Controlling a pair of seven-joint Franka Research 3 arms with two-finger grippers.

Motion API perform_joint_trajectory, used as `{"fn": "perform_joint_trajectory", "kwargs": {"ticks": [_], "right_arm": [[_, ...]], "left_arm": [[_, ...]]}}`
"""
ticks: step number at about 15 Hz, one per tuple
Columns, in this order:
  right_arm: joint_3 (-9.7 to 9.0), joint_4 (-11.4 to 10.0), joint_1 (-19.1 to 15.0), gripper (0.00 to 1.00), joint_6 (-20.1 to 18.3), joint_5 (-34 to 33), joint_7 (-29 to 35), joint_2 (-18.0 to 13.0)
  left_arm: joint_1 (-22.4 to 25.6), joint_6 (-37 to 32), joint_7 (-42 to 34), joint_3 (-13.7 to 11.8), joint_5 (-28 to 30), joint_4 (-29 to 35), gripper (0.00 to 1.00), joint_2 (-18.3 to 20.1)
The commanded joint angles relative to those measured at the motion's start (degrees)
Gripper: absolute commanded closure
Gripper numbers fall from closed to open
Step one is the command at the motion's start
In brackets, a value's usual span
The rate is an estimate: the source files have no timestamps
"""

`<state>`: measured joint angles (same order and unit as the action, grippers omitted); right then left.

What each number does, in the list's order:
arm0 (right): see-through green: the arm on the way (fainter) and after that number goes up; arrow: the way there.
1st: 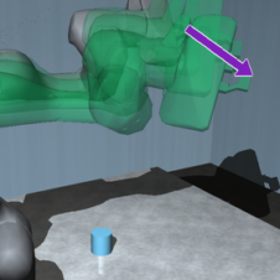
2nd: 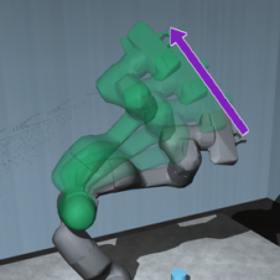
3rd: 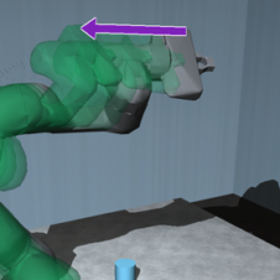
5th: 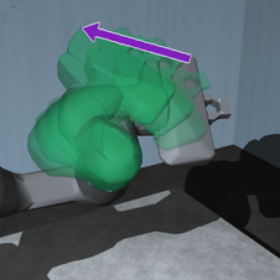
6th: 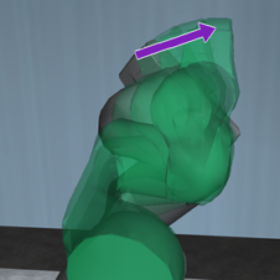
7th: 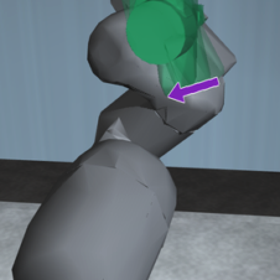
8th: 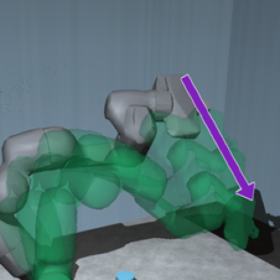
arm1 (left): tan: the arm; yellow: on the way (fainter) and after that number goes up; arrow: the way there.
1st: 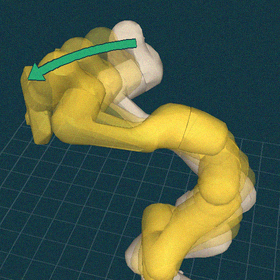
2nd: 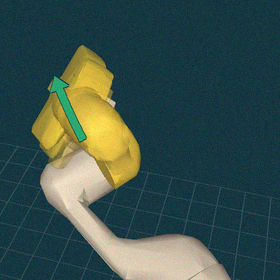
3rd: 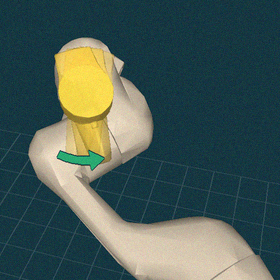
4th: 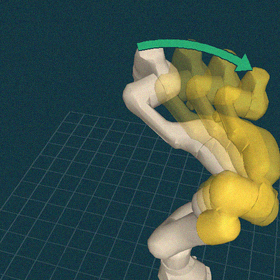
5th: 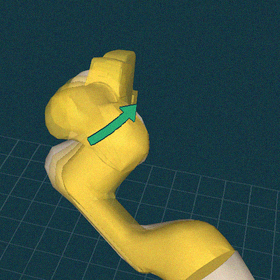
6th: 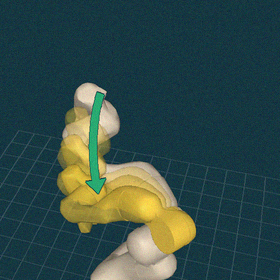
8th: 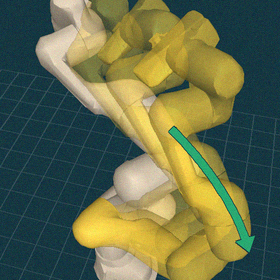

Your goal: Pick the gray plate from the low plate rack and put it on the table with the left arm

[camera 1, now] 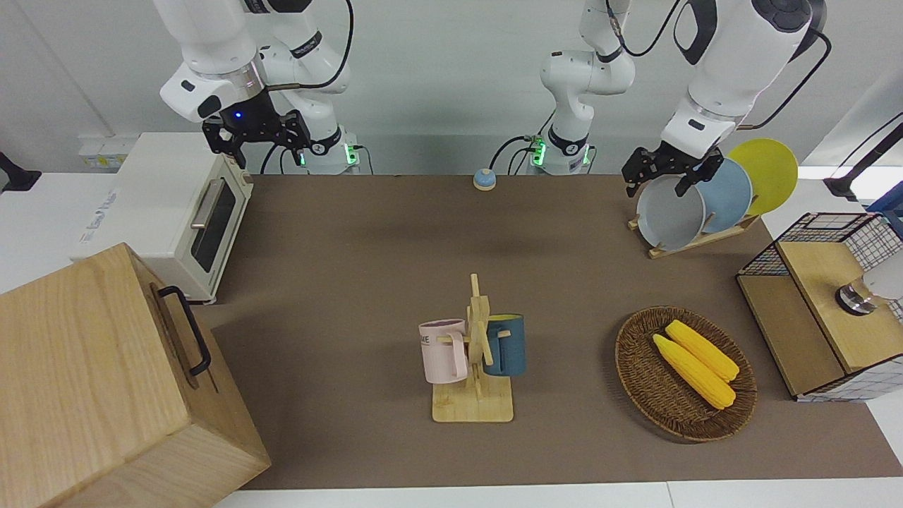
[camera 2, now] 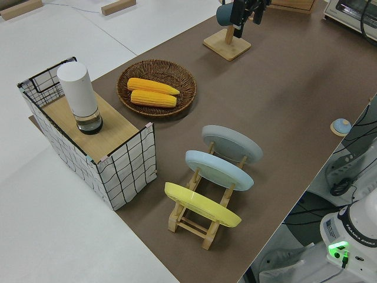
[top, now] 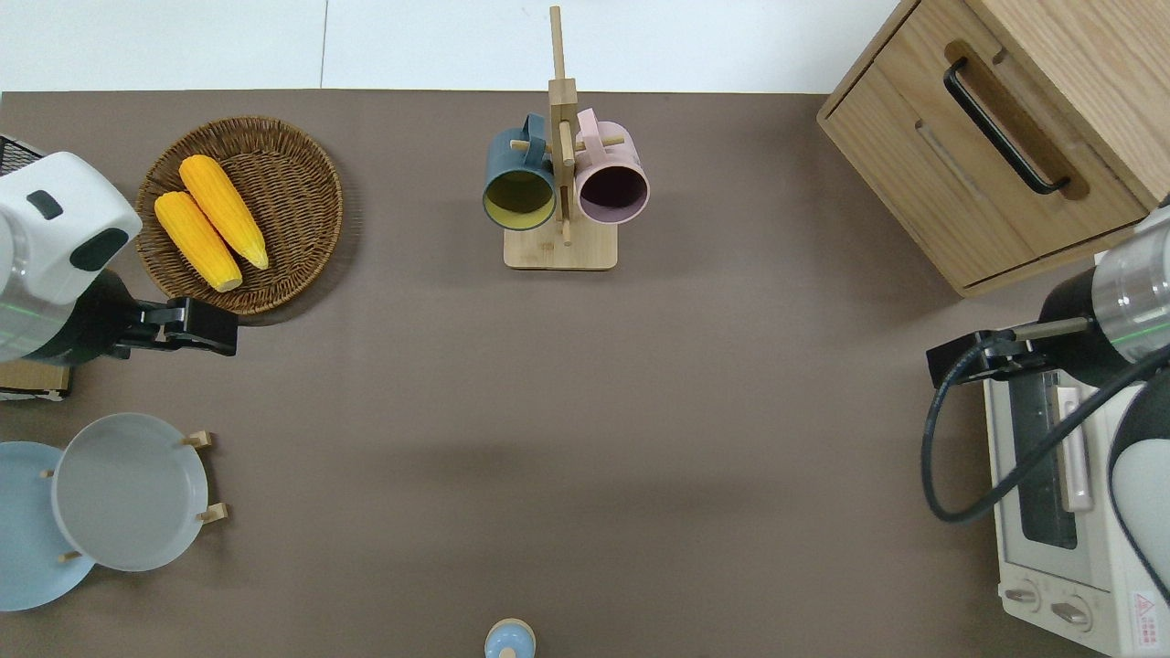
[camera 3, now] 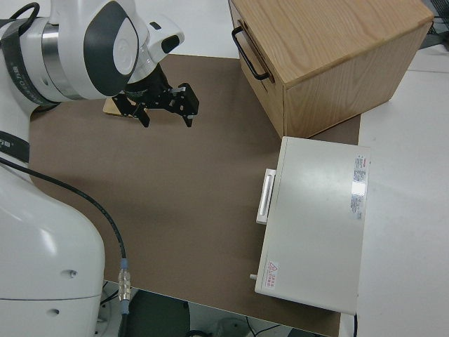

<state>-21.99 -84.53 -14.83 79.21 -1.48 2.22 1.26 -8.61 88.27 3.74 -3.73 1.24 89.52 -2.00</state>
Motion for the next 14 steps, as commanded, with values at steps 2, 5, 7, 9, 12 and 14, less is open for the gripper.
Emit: {"fn": "perform_joint_trajectory", "kwargs": {"ticks": [2, 5, 7, 9, 12, 14], "right_arm": [[-1.22, 0.42, -1.35, 0.017, -0.63, -0.37, 0.68, -0.12], [-1.22, 0.42, -1.35, 0.017, -0.63, -0.28, 0.68, -0.12], [-1.22, 0.42, -1.35, 0.017, -0.63, -0.28, 0.68, -0.2], [-1.13, 0.42, -1.35, 0.017, -0.72, -0.28, 0.68, -0.12], [-1.13, 0.42, -1.35, 0.017, -0.63, -0.37, 0.68, -0.12], [-1.22, 0.42, -1.35, 0.017, -0.63, -0.28, 0.68, -0.12]], "left_arm": [[0.0, -0.91, 1.26, 0.13, -0.45, -0.57, 0.0, -0.46], [-0.18, -0.91, 1.18, 0.22, -0.45, -0.57, 0.0, -0.46], [-0.18, -0.91, 1.09, 0.22, -0.45, -0.57, 0.0, -0.46], [-0.09, -0.99, 1.0, 0.13, -0.45, -0.4, 0.0, -0.46], [0.43, -1.43, 0.74, -0.13, -0.36, -0.05, 0.01, -0.11], [0.52, -3.09, 0.91, -0.48, -0.36, 0.04, 0.0, -0.2]]}}
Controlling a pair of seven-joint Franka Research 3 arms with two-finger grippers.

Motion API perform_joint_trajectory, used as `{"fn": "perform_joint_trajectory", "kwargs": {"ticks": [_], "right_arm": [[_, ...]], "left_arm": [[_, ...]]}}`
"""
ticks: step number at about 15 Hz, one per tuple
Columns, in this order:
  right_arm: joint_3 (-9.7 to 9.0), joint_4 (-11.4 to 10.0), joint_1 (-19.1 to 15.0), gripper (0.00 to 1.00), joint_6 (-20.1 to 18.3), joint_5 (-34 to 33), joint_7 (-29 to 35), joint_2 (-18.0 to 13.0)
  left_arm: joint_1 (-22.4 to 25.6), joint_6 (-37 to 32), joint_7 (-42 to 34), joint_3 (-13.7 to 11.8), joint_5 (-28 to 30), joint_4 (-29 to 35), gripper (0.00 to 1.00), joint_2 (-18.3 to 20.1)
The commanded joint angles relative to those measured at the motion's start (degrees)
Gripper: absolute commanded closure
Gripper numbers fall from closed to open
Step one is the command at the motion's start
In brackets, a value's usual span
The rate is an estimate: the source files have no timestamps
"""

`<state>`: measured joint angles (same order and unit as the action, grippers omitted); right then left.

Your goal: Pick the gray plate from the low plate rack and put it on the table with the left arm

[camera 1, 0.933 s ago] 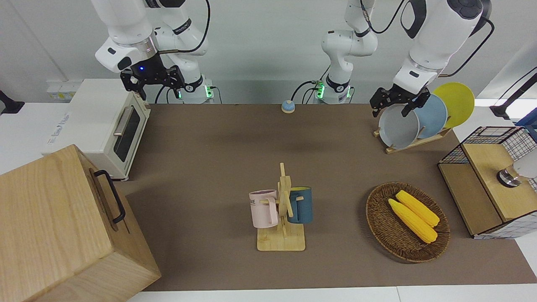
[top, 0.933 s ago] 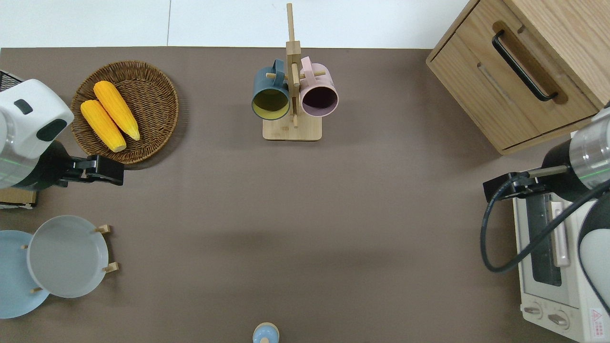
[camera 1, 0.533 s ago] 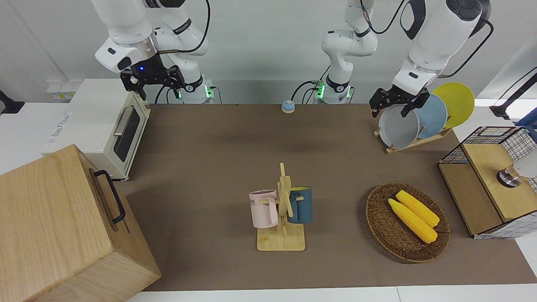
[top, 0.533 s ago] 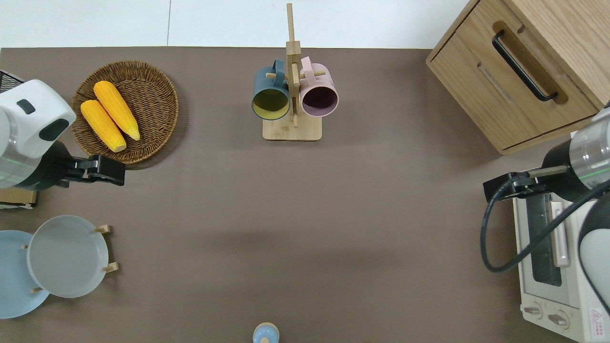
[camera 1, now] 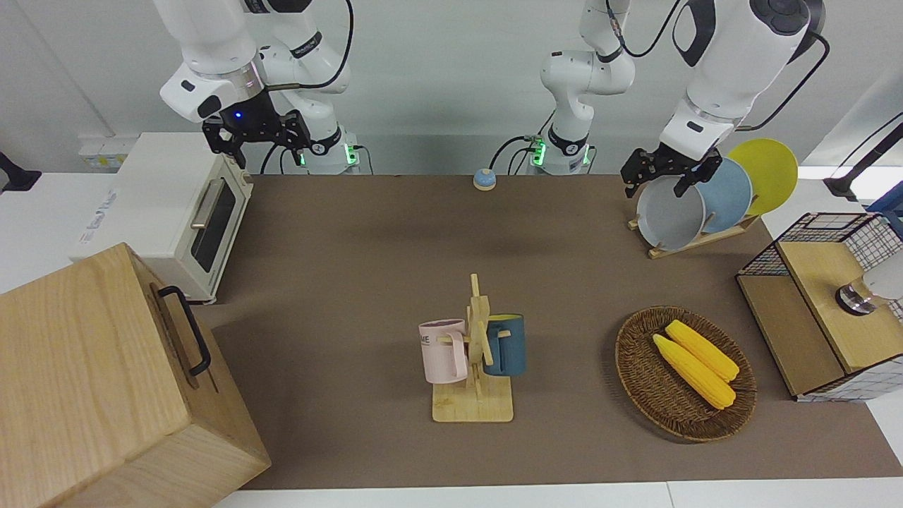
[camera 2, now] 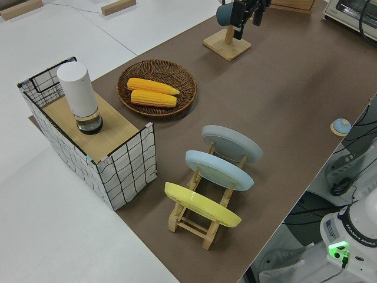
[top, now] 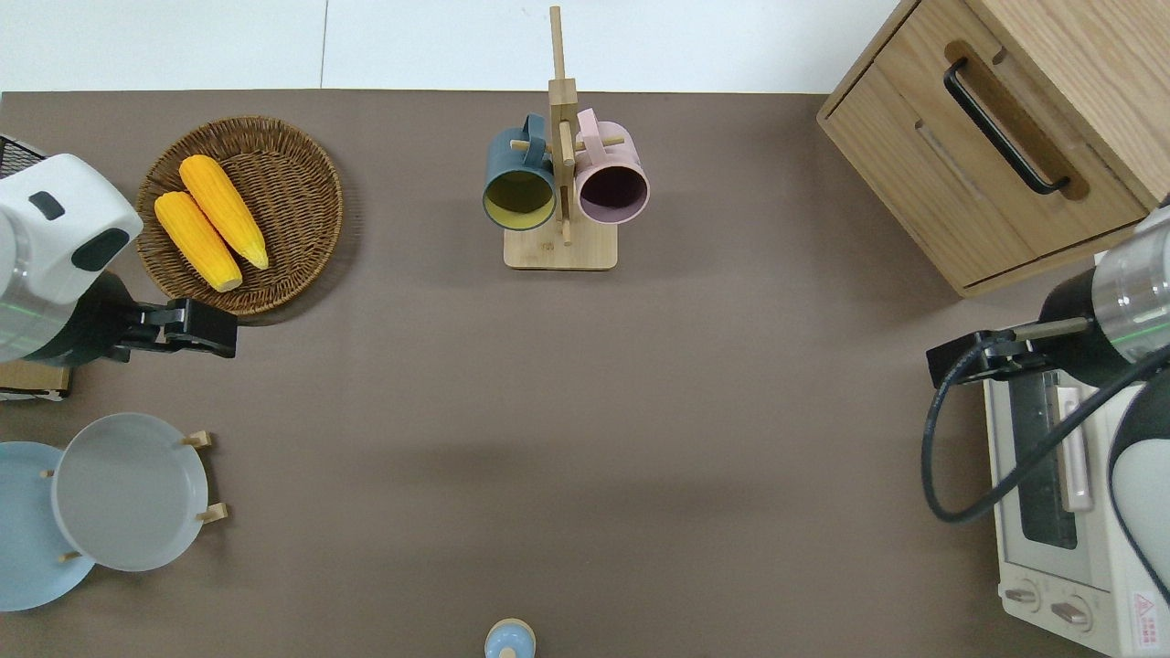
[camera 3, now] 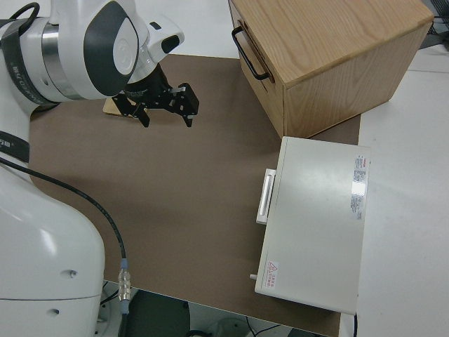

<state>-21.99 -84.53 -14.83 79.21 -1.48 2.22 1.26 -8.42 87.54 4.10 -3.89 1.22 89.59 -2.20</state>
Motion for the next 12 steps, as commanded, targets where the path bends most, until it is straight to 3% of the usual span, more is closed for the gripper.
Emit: {"fn": "perform_joint_trajectory", "kwargs": {"ticks": [1, 5, 12], "right_arm": [[-1.22, 0.42, -1.35, 0.017, -0.63, -0.28, 0.68, -0.12], [-1.22, 0.33, -1.35, 0.017, -0.63, -0.37, 0.68, -0.12], [-1.22, 0.42, -1.35, 0.017, -0.63, -0.28, 0.68, -0.12]], "left_arm": [[0.25, -3.25, 0.91, -0.41, -0.34, 0.06, 0.0, 0.01], [0.33, -5.54, 0.21, -0.59, -0.43, 1.02, 0.0, 1.06], [0.77, 1.48, 0.03, -0.85, -0.87, 16.04, 0.0, 11.42]]}}
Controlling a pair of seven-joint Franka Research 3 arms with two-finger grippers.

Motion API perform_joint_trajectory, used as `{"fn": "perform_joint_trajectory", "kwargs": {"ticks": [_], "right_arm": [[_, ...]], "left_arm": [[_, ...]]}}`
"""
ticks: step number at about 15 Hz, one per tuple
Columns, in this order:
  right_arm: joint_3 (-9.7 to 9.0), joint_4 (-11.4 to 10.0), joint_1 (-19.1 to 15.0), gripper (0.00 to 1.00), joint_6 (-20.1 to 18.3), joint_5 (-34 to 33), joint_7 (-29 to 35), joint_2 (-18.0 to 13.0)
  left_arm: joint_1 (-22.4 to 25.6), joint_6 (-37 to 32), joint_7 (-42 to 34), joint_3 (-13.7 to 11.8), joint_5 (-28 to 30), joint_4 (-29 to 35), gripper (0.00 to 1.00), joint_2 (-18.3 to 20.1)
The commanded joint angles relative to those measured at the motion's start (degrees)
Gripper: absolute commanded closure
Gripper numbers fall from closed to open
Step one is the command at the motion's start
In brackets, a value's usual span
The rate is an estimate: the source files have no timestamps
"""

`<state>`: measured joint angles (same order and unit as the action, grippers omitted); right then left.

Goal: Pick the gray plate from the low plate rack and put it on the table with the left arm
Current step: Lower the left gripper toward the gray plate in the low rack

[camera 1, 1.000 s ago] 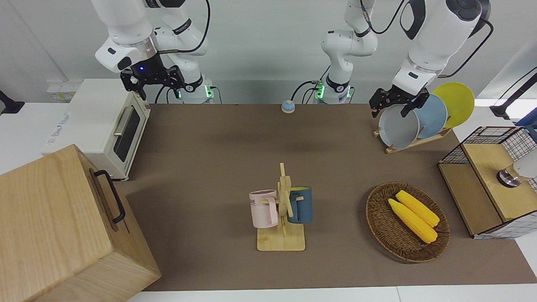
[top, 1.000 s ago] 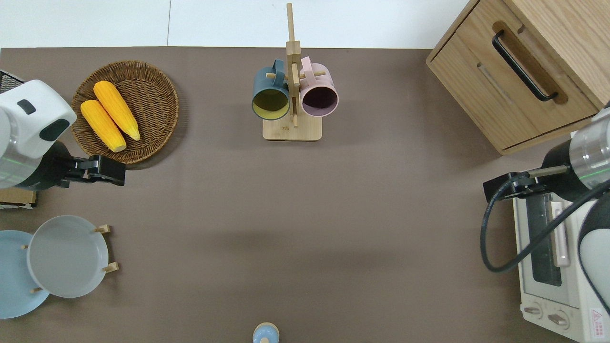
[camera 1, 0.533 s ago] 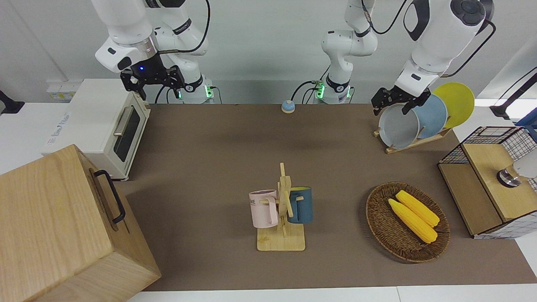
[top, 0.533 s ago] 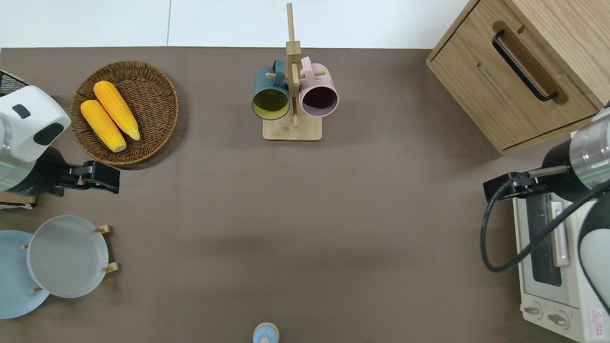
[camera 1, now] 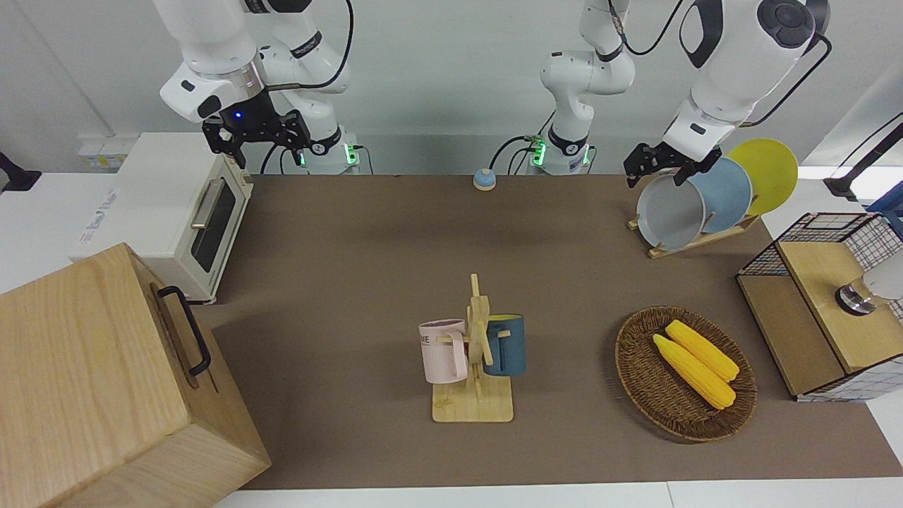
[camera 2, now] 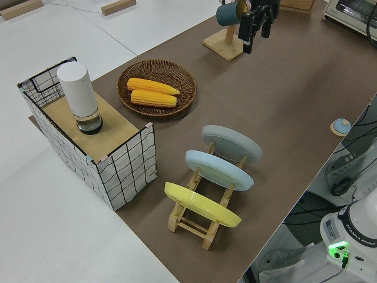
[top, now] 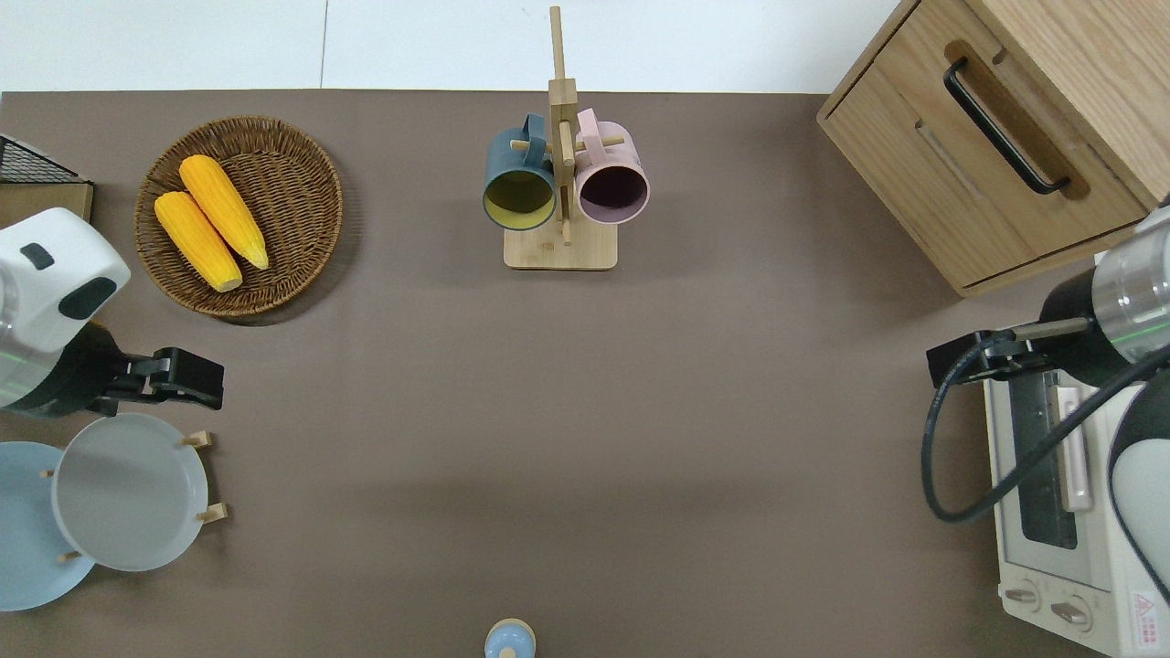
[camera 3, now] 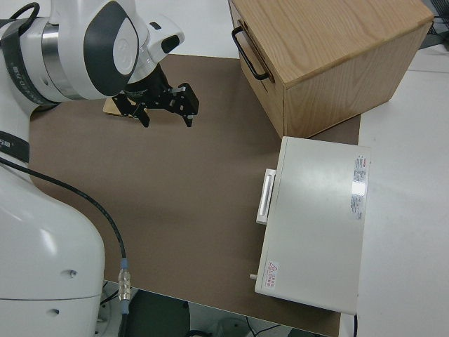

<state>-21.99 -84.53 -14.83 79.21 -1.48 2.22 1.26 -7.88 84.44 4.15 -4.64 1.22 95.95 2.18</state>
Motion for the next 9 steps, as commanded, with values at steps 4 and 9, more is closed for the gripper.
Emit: {"fn": "perform_joint_trajectory", "kwargs": {"ticks": [4, 9], "right_arm": [[-1.22, 0.42, -1.35, 0.017, -0.63, -0.28, 0.68, -0.12], [-1.22, 0.42, -1.35, 0.017, -0.63, -0.28, 0.68, -0.12]], "left_arm": [[1.64, 8.01, -0.11, -0.11, -1.13, 15.57, 0.0, 10.64], [5.68, 8.37, -0.11, -0.28, -5.6, 16.73, 0.0, 11.26]]}}
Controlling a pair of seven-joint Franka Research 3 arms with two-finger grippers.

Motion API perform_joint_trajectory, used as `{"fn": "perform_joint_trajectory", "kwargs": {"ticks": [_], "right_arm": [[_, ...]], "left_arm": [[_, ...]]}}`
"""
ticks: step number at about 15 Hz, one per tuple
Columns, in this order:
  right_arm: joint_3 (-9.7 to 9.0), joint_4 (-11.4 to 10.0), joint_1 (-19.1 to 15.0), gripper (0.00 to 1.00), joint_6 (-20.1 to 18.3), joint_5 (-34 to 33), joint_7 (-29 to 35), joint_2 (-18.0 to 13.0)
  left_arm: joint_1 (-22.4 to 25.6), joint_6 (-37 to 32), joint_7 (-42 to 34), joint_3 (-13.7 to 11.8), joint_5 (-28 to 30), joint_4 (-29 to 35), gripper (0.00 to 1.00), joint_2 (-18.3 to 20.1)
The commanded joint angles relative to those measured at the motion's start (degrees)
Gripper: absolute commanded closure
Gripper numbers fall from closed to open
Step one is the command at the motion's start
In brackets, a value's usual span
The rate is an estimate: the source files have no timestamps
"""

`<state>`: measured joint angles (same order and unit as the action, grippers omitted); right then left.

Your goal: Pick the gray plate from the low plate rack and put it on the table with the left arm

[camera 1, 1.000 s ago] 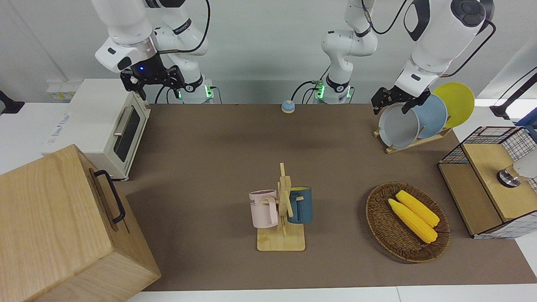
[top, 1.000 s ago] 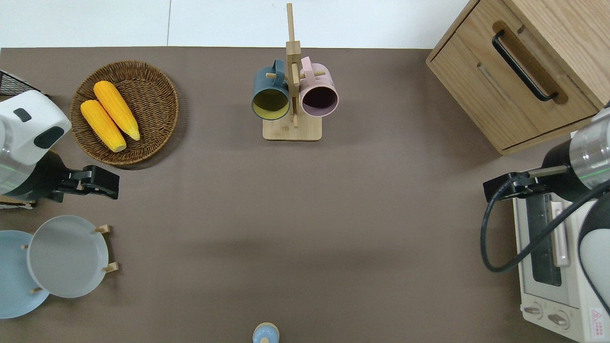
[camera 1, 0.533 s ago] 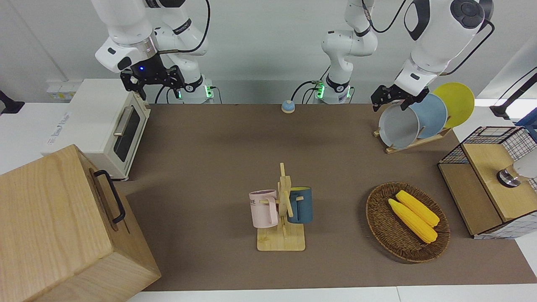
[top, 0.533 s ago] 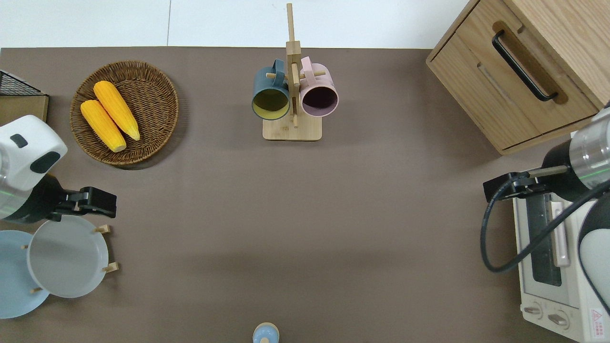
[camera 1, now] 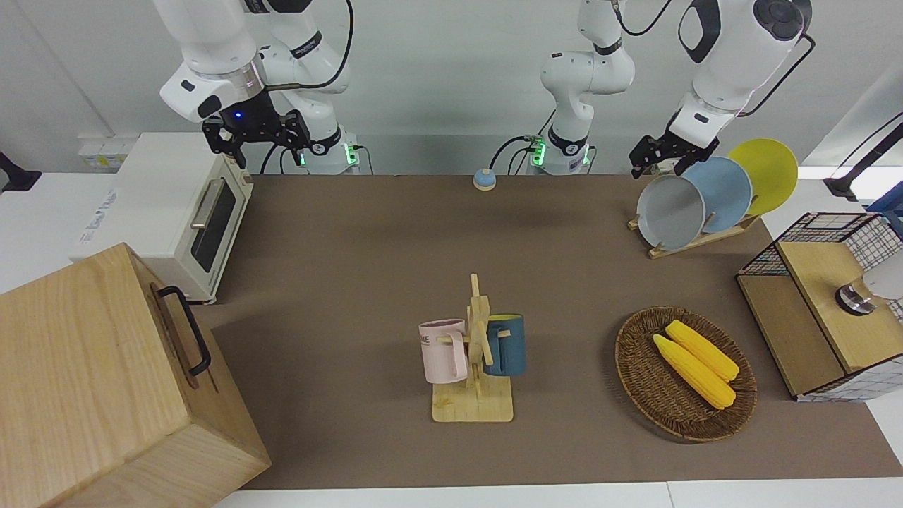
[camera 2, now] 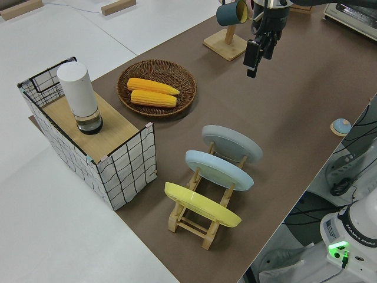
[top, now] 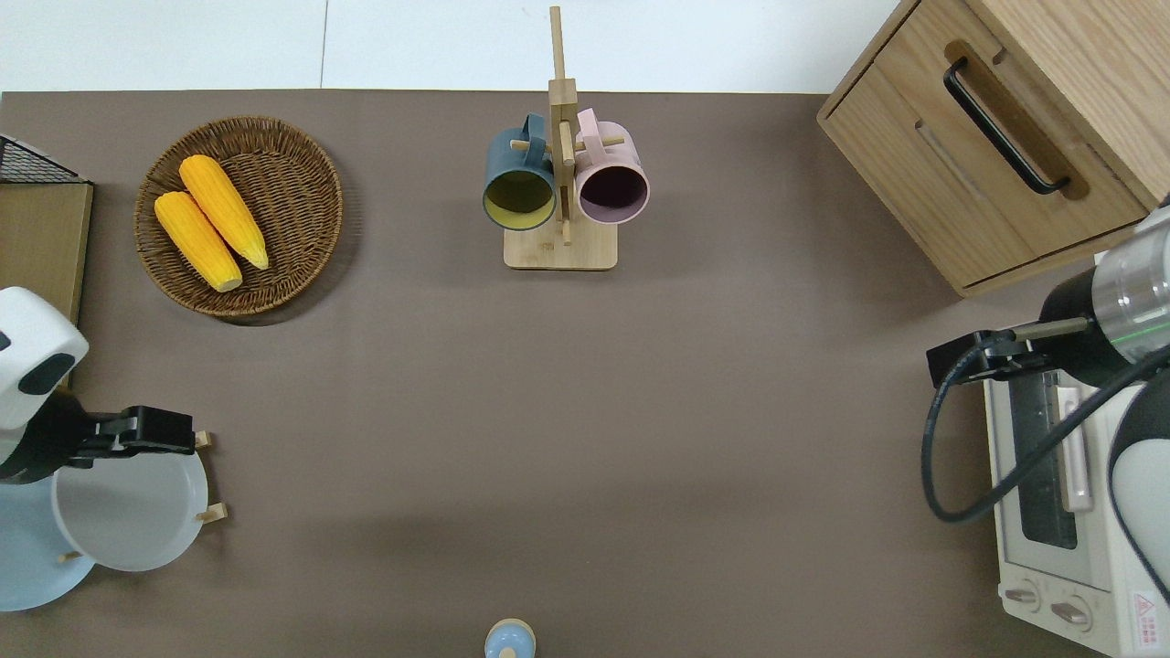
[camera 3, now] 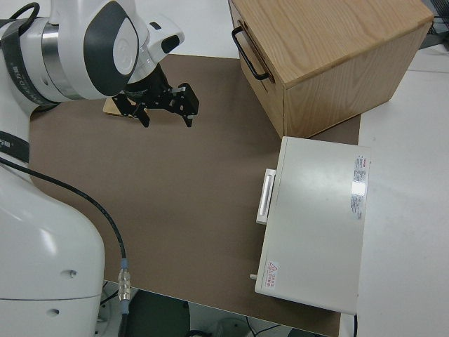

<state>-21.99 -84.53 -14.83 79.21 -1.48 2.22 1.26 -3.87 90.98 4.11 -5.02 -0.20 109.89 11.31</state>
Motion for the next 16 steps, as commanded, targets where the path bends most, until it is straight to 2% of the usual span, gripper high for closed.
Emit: {"fn": "perform_joint_trajectory", "kwargs": {"ticks": [1, 8, 12, 16], "right_arm": [[-1.13, 0.42, -1.35, 0.017, -0.63, -0.28, 0.68, -0.12], [-1.22, 0.33, -1.35, 0.017, -0.63, -0.28, 0.68, -0.12], [-1.22, 0.42, -1.35, 0.017, -0.63, -0.37, 0.68, -0.12], [-1.22, 0.42, -1.35, 0.017, -0.63, -0.28, 0.68, -0.12]], "left_arm": [[1.85, 1.92, -0.07, 0.1, -5.67, 3.05, 0.0, 2.13], [5.36, 3.67, -0.07, -0.07, -14.38, 6.91, 0.0, 2.75], [7.65, 10.78, -0.07, -0.07, -14.39, 13.14, 0.0, 5.29], [7.92, 16.59, -0.16, -0.95, -16.04, 17.72, 0.0, 6.53]]}}
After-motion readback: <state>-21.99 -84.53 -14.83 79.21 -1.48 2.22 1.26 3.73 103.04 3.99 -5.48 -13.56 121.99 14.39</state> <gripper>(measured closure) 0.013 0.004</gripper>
